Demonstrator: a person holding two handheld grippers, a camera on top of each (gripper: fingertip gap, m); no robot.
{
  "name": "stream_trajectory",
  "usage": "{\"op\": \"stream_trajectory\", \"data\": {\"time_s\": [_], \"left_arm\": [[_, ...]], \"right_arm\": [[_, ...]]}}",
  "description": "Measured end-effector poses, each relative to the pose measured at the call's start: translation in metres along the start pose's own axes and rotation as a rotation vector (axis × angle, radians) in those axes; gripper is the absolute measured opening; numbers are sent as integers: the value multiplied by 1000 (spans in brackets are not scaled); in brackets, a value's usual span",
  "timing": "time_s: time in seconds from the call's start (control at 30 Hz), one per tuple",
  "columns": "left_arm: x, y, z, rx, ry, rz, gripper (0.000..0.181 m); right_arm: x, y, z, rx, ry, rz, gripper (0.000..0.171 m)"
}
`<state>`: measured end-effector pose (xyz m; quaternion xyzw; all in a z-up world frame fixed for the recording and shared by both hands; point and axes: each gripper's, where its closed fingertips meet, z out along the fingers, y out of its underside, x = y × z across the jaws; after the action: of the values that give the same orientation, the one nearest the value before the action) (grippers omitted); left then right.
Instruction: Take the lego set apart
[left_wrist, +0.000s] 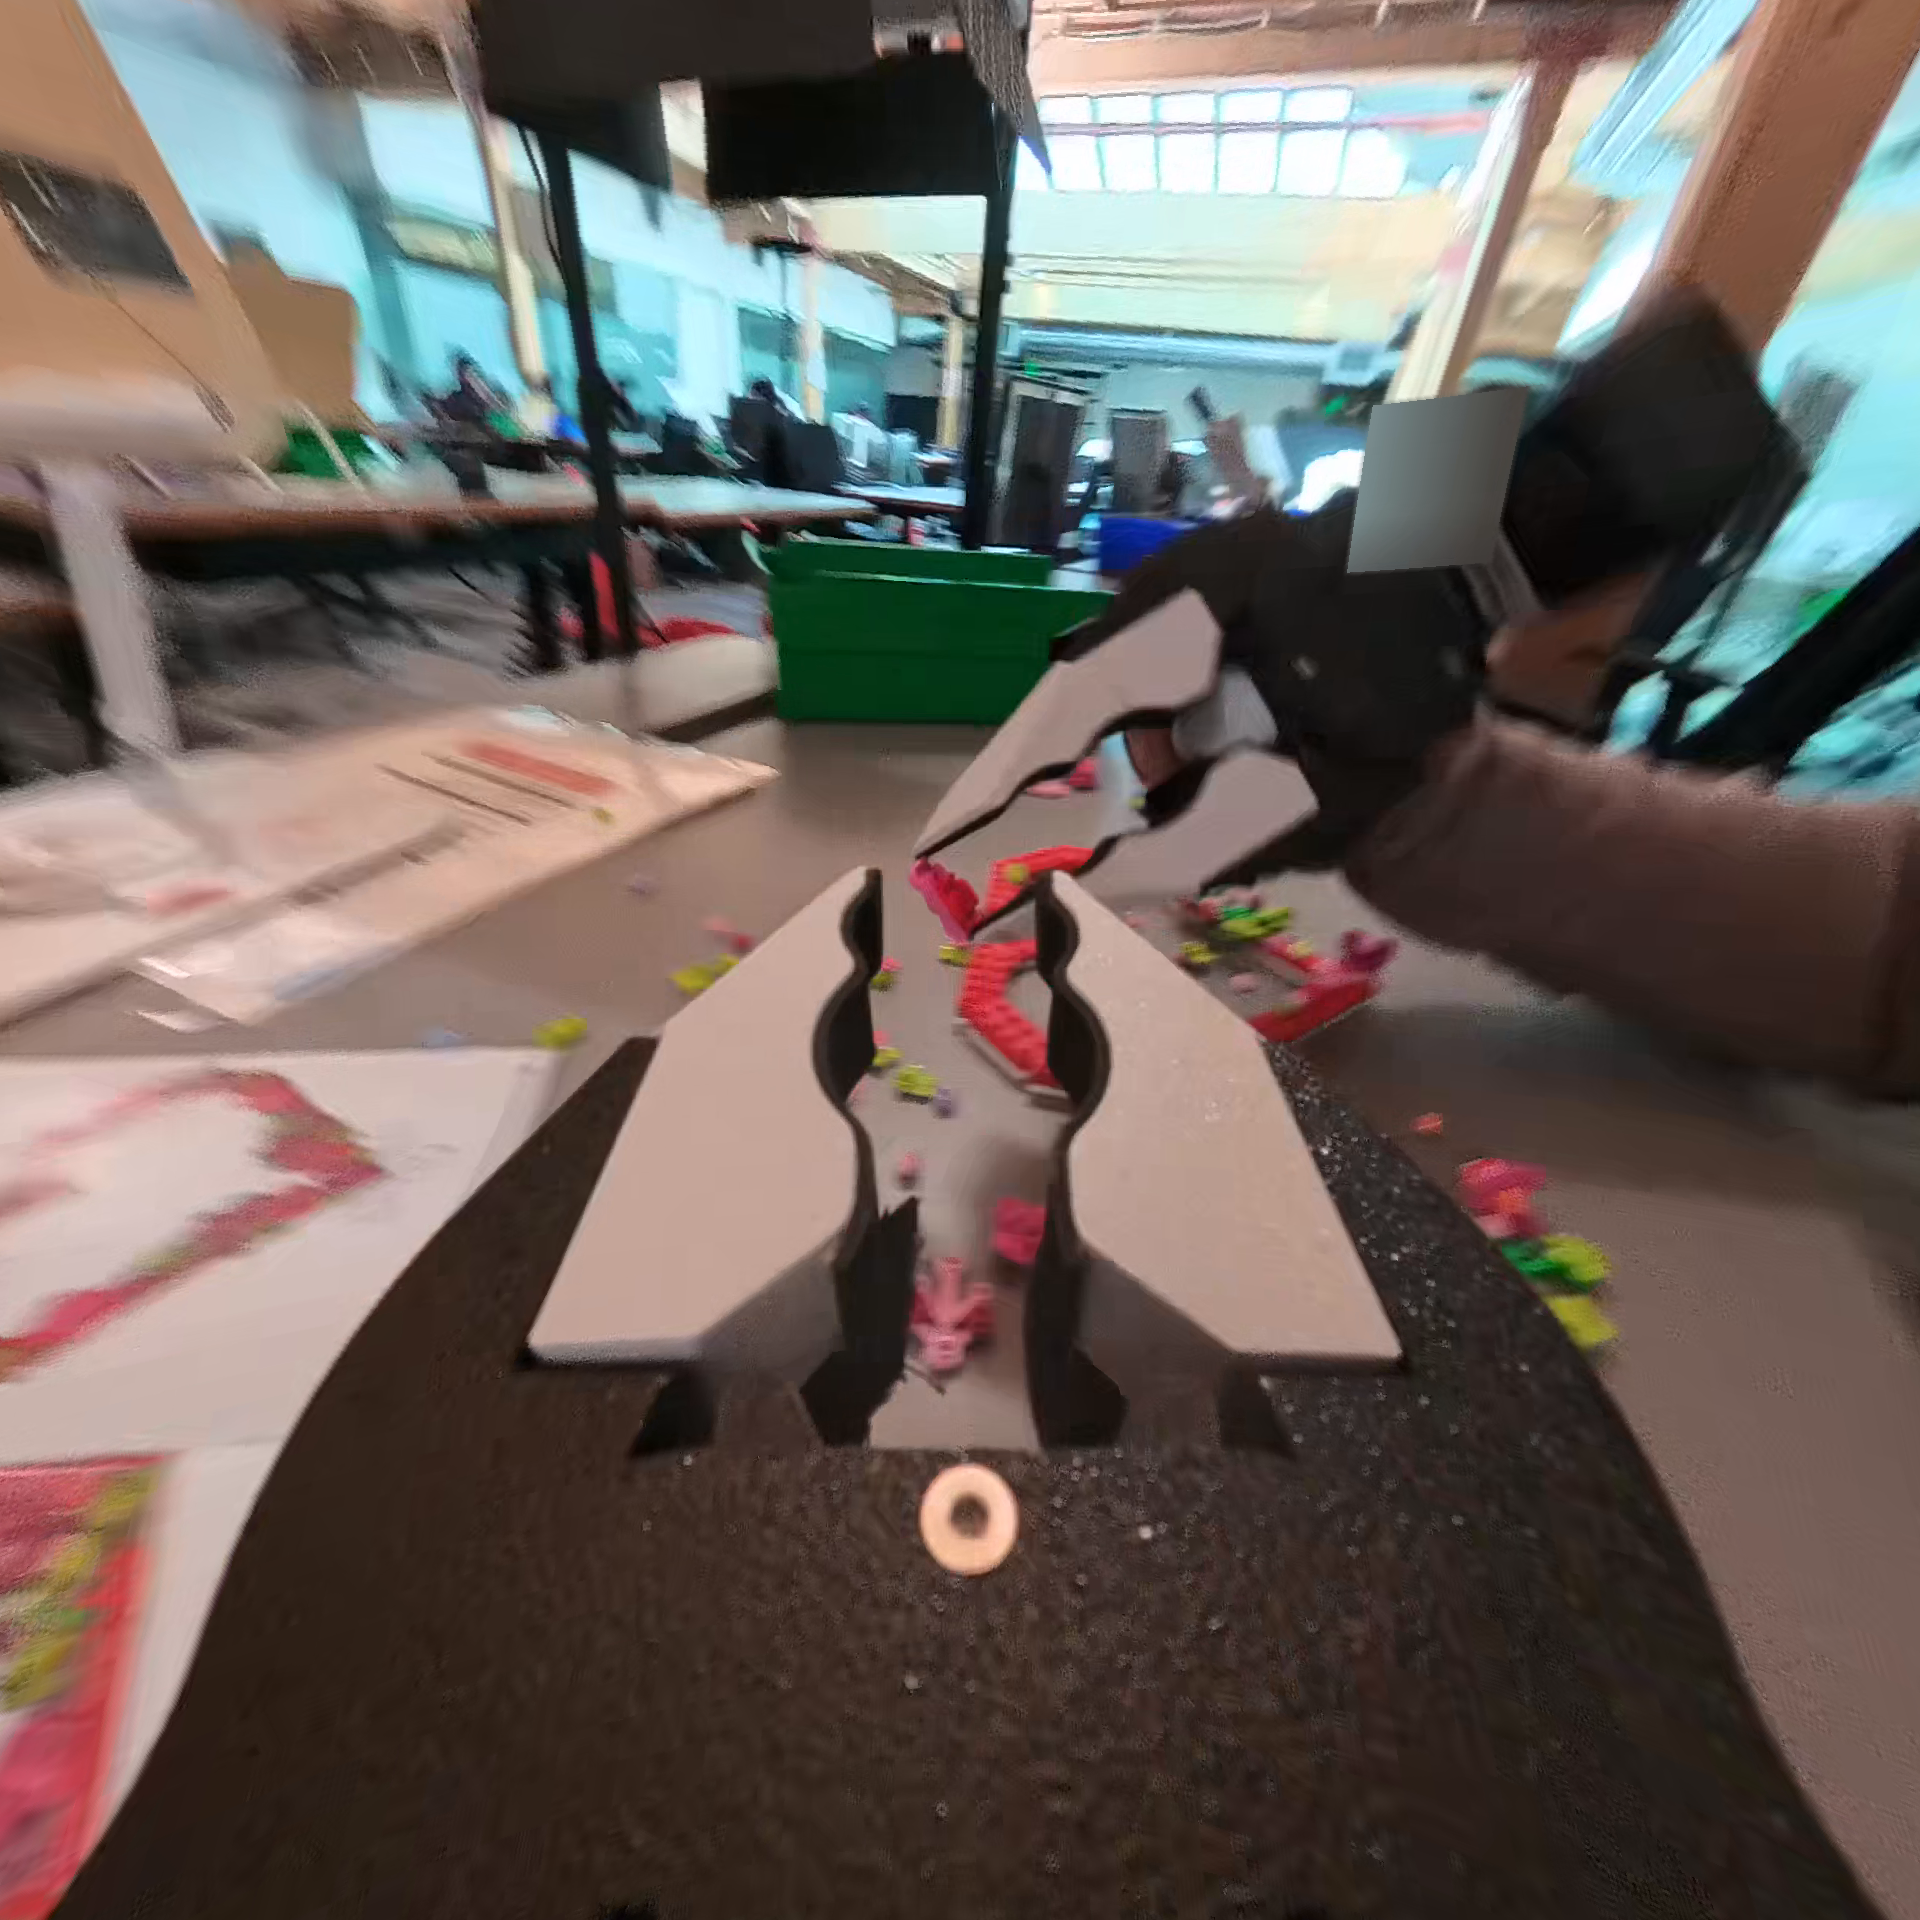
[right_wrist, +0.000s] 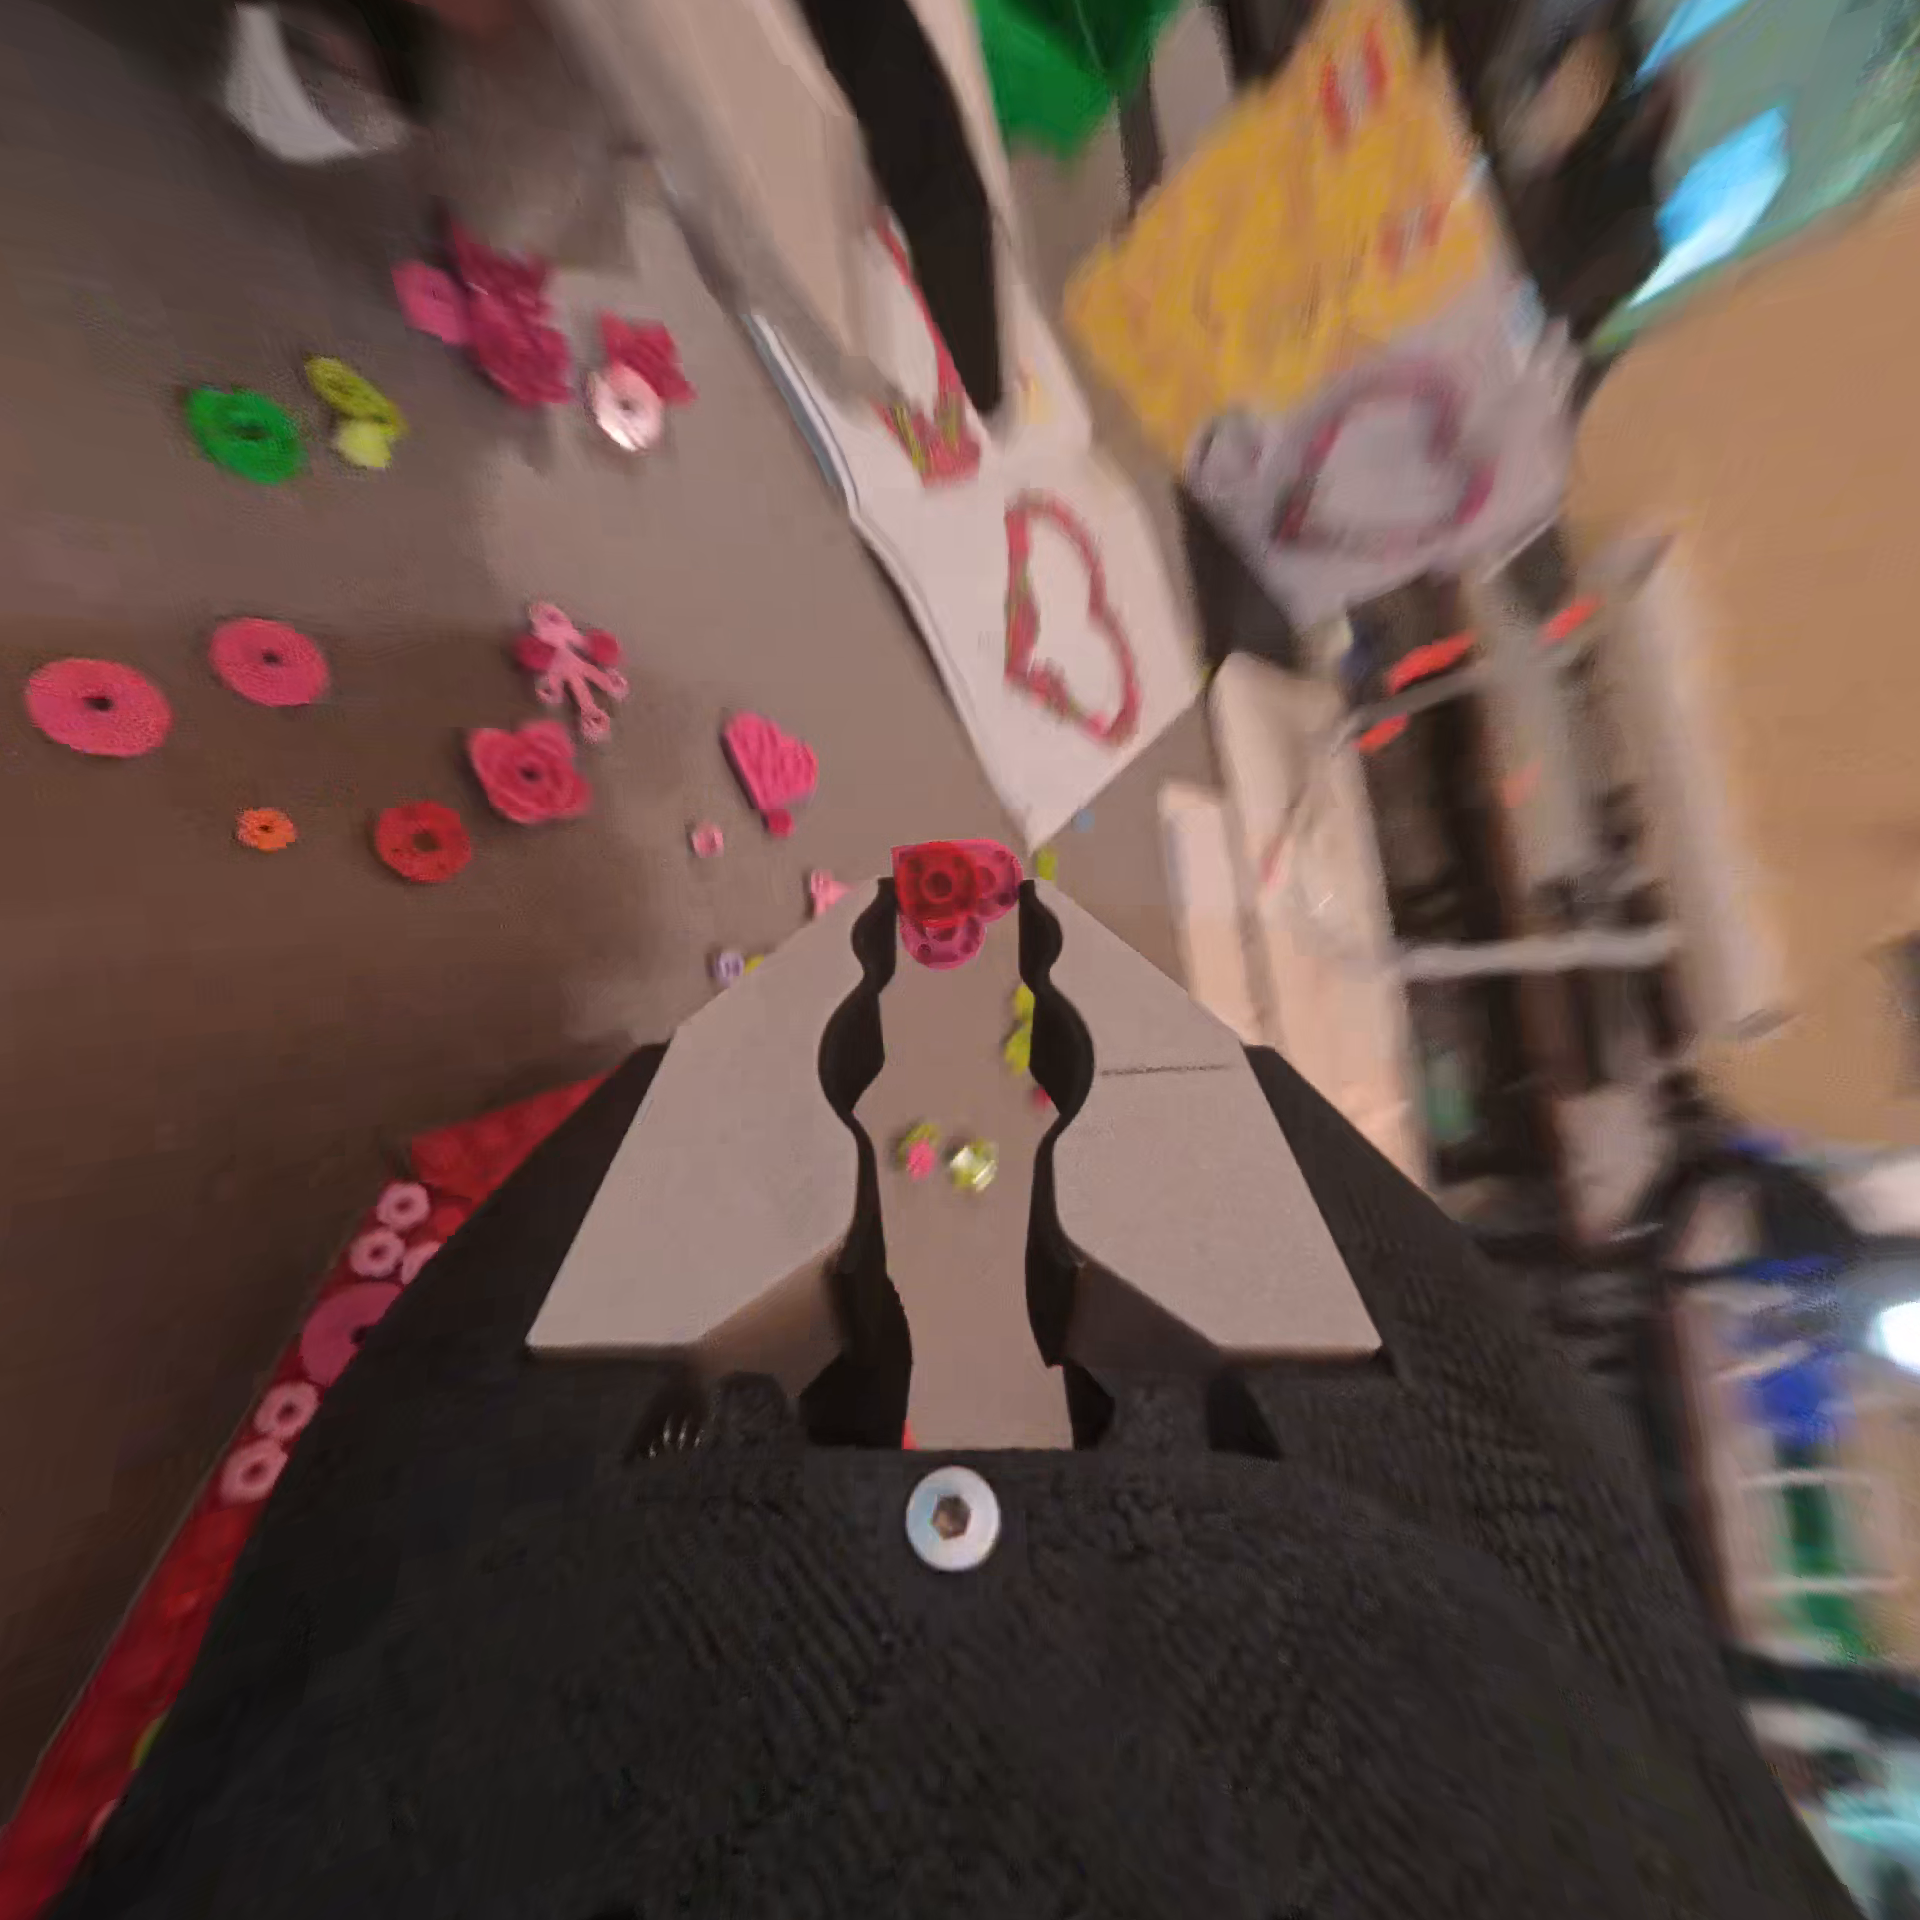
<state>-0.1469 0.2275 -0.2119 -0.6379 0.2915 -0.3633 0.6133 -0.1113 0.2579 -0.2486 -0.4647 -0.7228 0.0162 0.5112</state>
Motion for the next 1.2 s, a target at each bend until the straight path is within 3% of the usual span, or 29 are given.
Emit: {"op": "stream_trajectory", "data": {"time_s": [0.1, 0.17, 0.33, 0.4, 0.67, 0.8, 0.9, 1.03, 1.2], "left_arm": [[6, 5, 4, -51, 140, -306, 25], [7, 14, 6, -114, 187, -408, 24], [17, 37, 8, -267, 240, -432, 18], [11, 46, 9, -315, 194, -430, 8], [17, 53, 5, -367, 269, -585, 2], [11, 57, 6, -416, 192, -516, 2], [8, 50, 8, -379, 159, -562, 2], [11, 57, 6, -405, 161, -569, 2], [12, 75, 9, -555, 59, -130, 1]], "right_arm": [[-19, -29, -2, 51, 70, -185, 23], [-28, -34, 1, 52, 72, -244, 22], [-36, -33, 4, 31, 60, -289, 22], [-41, -34, 6, 59, 35, -268, 22], [-49, -35, 9, 64, 15, -264, 22], [-50, -32, 16, 20, -2, -131, 25], [-48, -27, 25, -66, -6, -17, 46], [-49, -27, 26, -103, -13, -6, 25], [-64, -15, 26, -200, -160, 69, 23]]}}
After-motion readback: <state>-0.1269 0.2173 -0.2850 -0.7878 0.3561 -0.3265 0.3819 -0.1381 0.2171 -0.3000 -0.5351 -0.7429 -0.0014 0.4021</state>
